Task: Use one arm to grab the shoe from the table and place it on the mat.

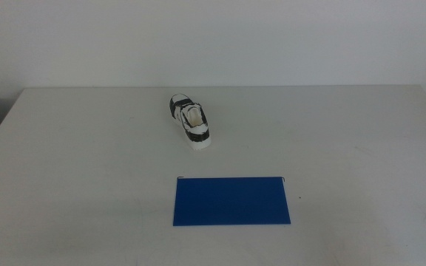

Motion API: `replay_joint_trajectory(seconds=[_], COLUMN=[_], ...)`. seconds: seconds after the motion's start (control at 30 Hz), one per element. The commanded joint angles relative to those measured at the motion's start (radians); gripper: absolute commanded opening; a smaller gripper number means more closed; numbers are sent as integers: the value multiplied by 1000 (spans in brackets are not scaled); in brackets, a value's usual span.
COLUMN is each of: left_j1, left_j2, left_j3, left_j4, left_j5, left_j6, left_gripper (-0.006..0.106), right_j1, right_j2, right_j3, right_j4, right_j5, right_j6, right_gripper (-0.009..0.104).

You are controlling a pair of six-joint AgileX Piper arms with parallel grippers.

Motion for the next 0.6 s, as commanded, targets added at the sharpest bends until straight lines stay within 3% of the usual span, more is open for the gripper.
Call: replay_joint_trajectory(seconds=[0.0, 0.23, 0.57], left_j1=[1, -4, -160], left_j2=[25, 150, 393], left_j3=[-44, -207, -514], left_j4=[-2, -2, -7], left_j5=[-73, -12, 217], left_j6=[0, 17, 11], left_gripper=[79, 79, 79], right_j1=[-5, -5, -5], right_j2=[-20, -20, -20], right_j3=[-10, -10, -10], right_j4=[-8, -8, -8], right_j5=[-79, -79, -79], right_j6=[-13, -13, -13], right_gripper=[66, 66, 66])
